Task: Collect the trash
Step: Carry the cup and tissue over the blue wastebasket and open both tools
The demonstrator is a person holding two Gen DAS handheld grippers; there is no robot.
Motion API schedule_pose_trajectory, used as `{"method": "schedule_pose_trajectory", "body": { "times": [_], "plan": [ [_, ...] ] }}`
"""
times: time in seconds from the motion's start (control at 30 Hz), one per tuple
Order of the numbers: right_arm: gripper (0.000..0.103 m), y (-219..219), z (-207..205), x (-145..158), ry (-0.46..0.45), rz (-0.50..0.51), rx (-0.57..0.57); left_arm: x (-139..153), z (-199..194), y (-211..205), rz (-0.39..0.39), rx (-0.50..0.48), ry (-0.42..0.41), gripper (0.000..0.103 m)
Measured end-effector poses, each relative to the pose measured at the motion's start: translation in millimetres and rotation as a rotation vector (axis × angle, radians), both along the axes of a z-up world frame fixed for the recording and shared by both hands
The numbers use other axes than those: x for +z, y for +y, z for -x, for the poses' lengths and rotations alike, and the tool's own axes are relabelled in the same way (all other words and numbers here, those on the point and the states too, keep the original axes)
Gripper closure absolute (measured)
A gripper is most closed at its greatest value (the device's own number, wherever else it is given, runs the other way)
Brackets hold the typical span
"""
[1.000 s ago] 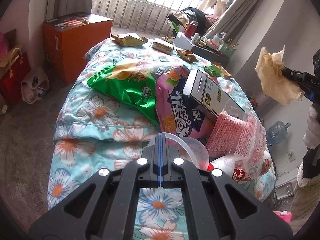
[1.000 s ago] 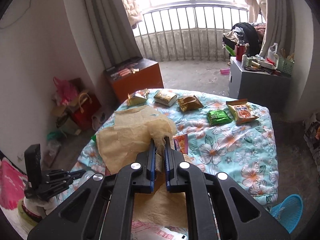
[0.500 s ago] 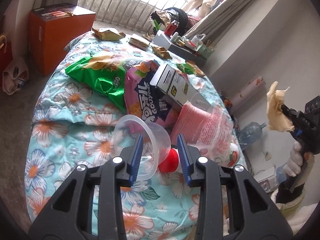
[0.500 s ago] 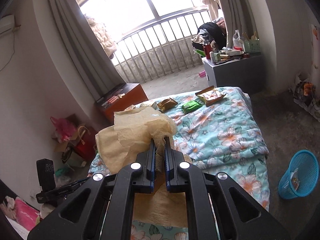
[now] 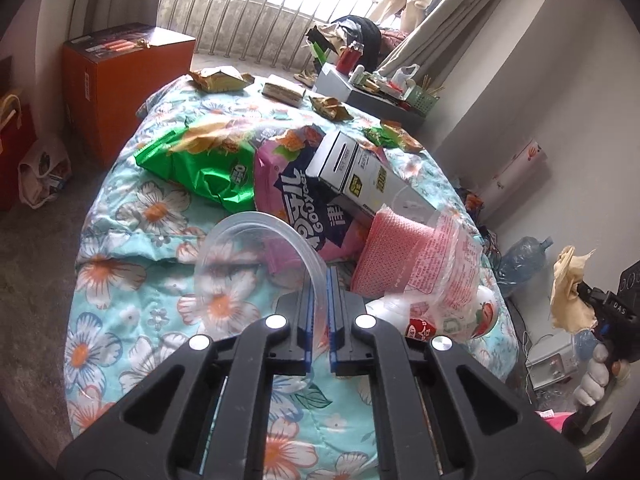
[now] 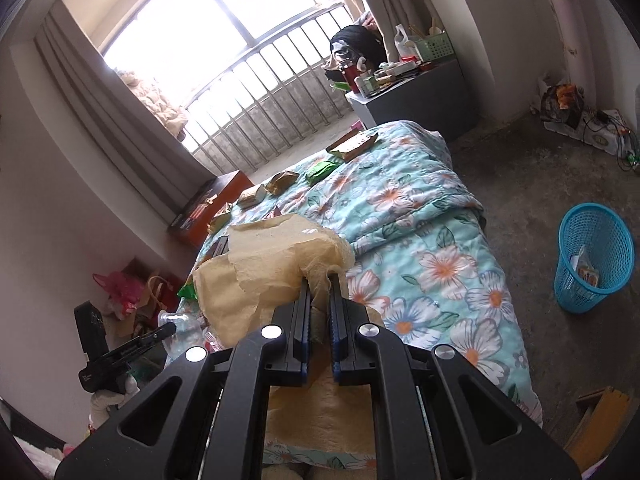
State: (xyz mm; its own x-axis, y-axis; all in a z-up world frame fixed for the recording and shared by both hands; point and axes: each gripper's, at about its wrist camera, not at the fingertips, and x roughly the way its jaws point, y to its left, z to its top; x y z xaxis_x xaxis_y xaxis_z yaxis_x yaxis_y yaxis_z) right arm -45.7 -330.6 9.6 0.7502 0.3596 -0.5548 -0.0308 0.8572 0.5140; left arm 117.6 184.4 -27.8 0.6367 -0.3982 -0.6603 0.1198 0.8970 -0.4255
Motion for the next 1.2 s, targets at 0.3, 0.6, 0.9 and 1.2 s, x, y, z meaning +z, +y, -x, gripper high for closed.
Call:
{"method": "schedule_pose_trajectory", "body": {
  "times": [0.3, 0.6, 0.9, 1.2],
  "plan": [
    [0.095, -45.9, 18.5, -9.5, -0.036, -0.065, -0.102, 79.2, 19.2, -27.8, -0.043, -0.072, -0.179, 0.099],
    [0.095, -135.3, 68.6, -19.5, -0.071, -0.053, -0.393, 125.9, -2.5, -201.2, -0.079, -0.504, -0.254, 0.099],
    [0.095, -227.0, 96.1, -46.5, -0.035, -0.061, -0.685, 111.6, -17.5, -440.3, -0.294, -0.986, -0.238, 0.099],
    [0.095, -319.3, 51.3, -147.4, 0.172, -0.221, -0.811, 0.4, -64.6, -621.7, -0.427, -1.186, -0.019, 0.099]
  ]
}}
